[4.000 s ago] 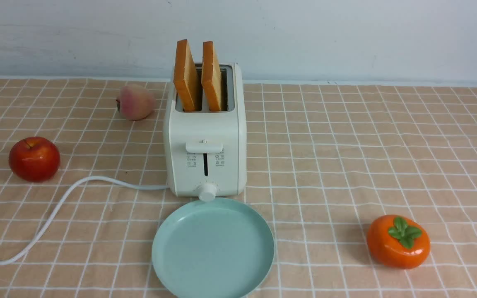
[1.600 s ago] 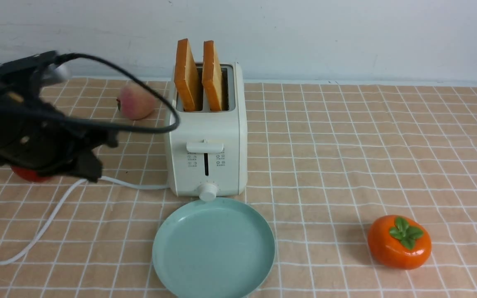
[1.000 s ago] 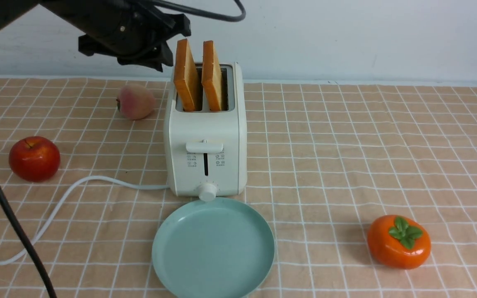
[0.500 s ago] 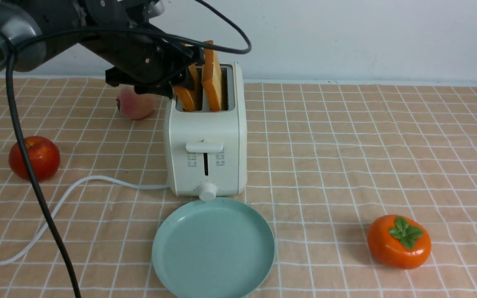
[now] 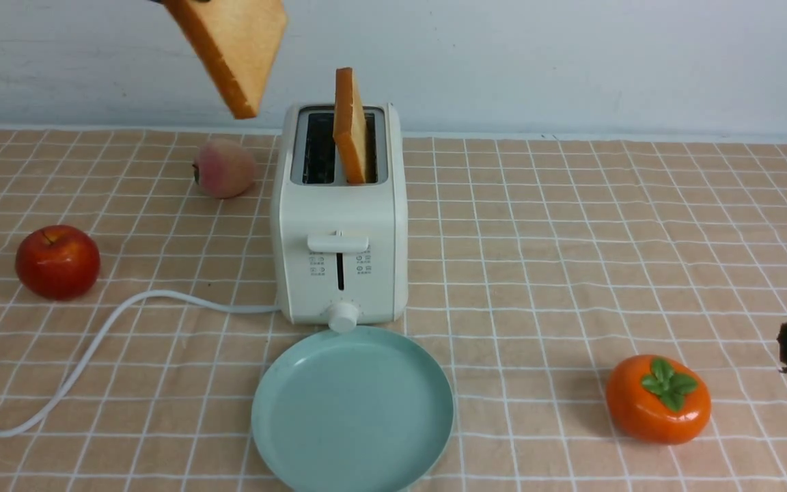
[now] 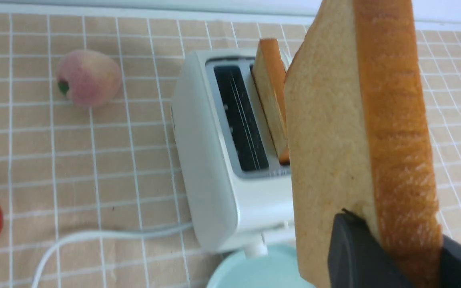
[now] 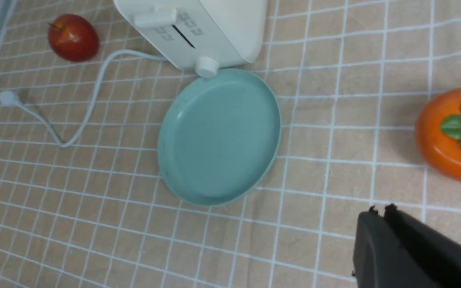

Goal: Take toasted bread from bread machine on light coffee tablecloth place on plate.
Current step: 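Place the slice of bread on the plate with the left gripper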

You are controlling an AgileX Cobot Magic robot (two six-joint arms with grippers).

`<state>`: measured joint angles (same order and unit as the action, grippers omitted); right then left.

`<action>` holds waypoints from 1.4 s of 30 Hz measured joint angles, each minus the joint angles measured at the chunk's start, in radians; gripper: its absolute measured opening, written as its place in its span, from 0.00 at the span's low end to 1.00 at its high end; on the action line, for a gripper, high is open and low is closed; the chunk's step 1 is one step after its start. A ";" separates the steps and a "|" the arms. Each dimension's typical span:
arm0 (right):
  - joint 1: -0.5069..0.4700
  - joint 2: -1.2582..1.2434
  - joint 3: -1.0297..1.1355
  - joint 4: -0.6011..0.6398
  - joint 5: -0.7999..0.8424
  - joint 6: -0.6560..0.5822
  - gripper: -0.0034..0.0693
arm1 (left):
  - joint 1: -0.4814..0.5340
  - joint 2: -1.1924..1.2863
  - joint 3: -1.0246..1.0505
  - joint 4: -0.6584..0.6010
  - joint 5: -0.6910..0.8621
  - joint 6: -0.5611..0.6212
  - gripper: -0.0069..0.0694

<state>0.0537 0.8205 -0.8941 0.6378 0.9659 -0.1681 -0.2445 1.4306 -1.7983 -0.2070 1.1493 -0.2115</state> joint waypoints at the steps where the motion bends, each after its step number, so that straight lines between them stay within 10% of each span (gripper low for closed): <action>1: 0.000 0.000 0.000 0.014 -0.007 -0.007 0.09 | 0.000 -0.034 0.034 -0.014 0.009 0.003 0.22; 10: 0.000 0.000 0.000 0.061 -0.012 -0.047 0.09 | 0.000 -0.245 0.733 -0.446 -0.244 0.238 0.22; 17: 0.000 0.000 0.000 0.065 0.021 -0.047 0.10 | 0.000 -0.151 1.070 -1.064 -0.603 0.809 0.22; 22: 0.000 0.000 0.000 0.065 0.033 -0.047 0.11 | 0.000 -0.041 1.085 -1.279 -0.640 1.038 0.22; 36: 0.000 0.000 0.000 0.065 0.040 -0.069 0.13 | 0.000 0.162 1.087 -1.335 -0.660 1.068 0.52; 42: 0.000 0.000 0.000 0.065 0.040 -0.112 0.15 | 0.000 0.112 1.087 -1.053 -0.582 0.857 0.48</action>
<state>0.0537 0.8205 -0.8941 0.7025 1.0057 -0.2805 -0.2445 1.5421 -0.7118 -1.2604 0.5674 0.6457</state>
